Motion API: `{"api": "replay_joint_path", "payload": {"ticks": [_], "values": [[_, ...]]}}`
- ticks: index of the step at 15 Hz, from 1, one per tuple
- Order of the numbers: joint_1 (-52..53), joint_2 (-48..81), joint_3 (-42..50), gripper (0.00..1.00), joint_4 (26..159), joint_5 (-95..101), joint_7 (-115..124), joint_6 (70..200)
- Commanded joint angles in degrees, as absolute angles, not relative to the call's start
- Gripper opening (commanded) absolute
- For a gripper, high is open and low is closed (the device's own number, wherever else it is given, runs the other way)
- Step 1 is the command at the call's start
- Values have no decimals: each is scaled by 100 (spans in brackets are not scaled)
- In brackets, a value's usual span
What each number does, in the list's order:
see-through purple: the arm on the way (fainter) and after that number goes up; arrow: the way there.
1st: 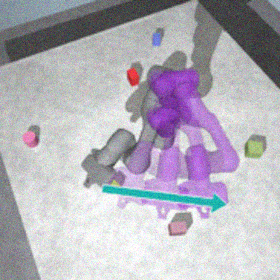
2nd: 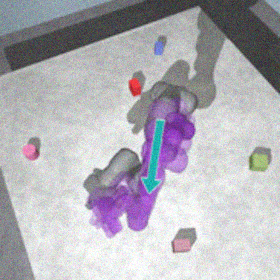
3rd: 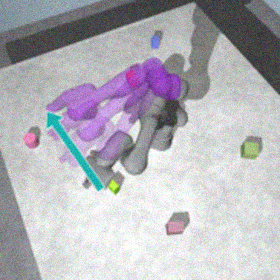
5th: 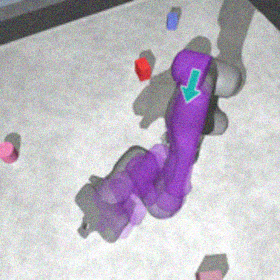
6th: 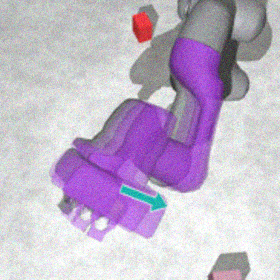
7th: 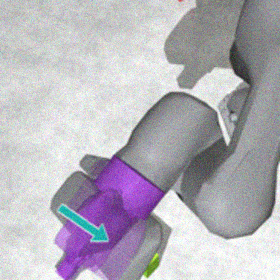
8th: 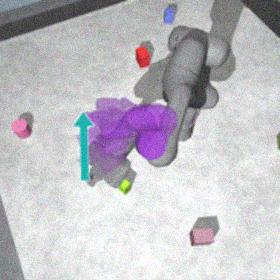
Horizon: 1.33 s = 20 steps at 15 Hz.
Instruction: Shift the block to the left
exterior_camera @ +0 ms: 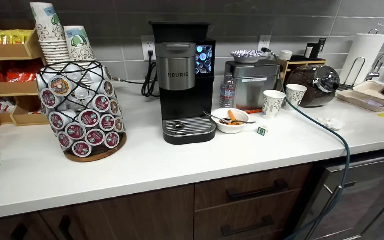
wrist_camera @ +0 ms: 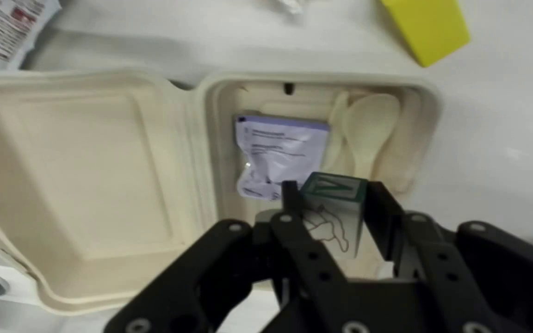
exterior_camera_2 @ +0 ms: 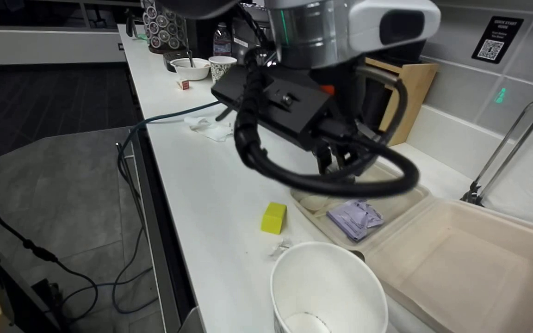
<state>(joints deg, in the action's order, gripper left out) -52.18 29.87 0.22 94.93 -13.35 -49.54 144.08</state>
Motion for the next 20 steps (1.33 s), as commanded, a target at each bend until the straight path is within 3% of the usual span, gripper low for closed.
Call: {"api": "replay_joint_path", "payload": {"ticks": [1,9,11,12,15,16,20], "values": [[-5409,1791,-400,14,10829,-1912,-6199,14129],[-4237,-542,249,14,12991,-2404,-8377,13046],[-3839,-734,694,14,12921,-2304,-8847,12421],[-3611,-343,849,39,12653,-2258,-8330,12790],[-3370,-694,1134,39,12811,-2224,-8620,12500],[-3366,-701,1150,14,12815,-2224,-8650,12491],[-2253,-948,1075,14,13095,-2226,-8983,12937]]}}
